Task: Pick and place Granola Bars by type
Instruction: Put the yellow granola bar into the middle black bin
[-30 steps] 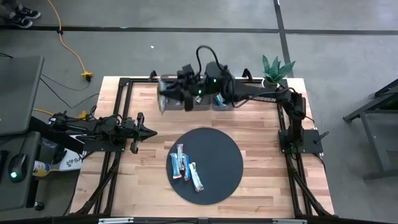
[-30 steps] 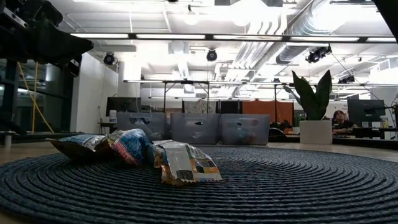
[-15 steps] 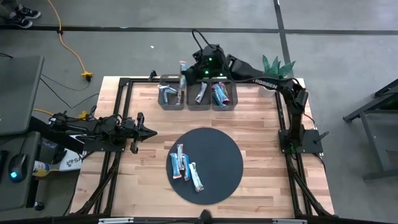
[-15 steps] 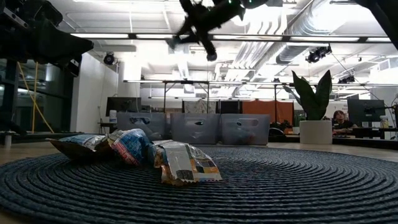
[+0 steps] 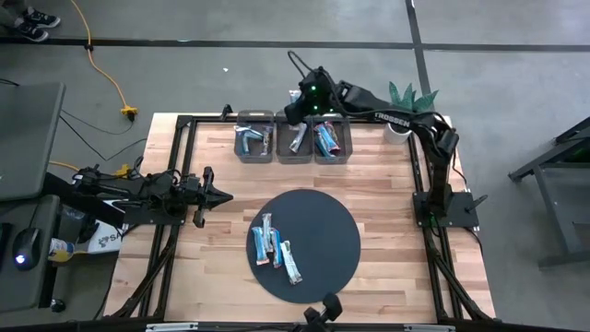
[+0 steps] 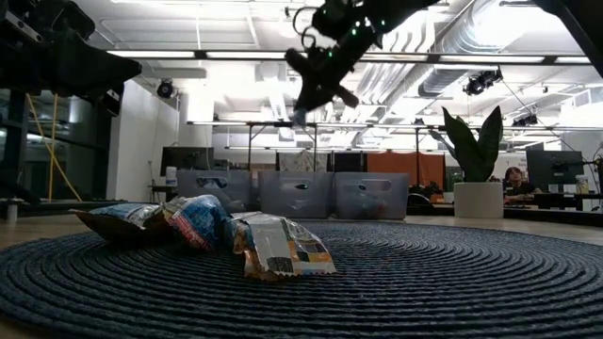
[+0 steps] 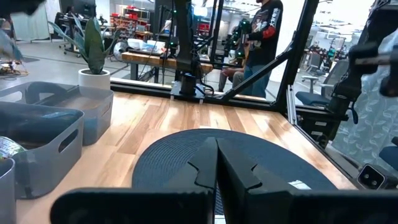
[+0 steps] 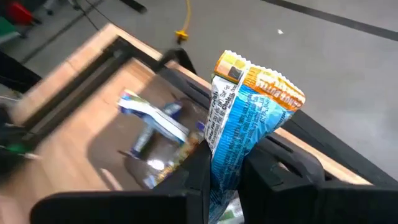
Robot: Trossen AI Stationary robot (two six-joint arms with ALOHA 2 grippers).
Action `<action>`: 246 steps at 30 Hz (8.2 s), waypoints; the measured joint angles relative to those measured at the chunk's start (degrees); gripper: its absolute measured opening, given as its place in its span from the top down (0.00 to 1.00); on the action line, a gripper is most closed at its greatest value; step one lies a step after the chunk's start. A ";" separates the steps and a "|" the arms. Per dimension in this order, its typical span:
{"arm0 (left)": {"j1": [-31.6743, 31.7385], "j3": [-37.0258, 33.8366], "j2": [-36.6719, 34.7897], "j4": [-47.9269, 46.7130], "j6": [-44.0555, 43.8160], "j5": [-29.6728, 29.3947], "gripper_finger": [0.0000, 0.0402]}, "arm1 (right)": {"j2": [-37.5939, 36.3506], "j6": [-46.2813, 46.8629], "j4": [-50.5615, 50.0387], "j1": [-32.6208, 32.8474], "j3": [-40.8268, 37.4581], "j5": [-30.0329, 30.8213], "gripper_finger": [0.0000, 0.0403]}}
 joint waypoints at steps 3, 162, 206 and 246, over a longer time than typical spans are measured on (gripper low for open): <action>0.02 0.00 -0.01 -0.01 0.00 -0.02 1.00 | 0.00 0.42 4.61 -0.02 -5.00 0.54 0.88; 0.00 0.00 -0.01 0.00 0.00 -0.02 1.00 | 20.50 47.93 -20.76 50.82 14.13 2.57 0.41; 0.00 -0.01 -0.01 -0.01 0.00 -0.02 1.00 | 26.27 47.54 -22.76 51.06 14.10 -1.77 0.41; 0.00 0.00 0.01 0.00 0.00 -0.02 1.00 | 27.94 48.30 -26.02 50.73 14.15 -3.49 0.72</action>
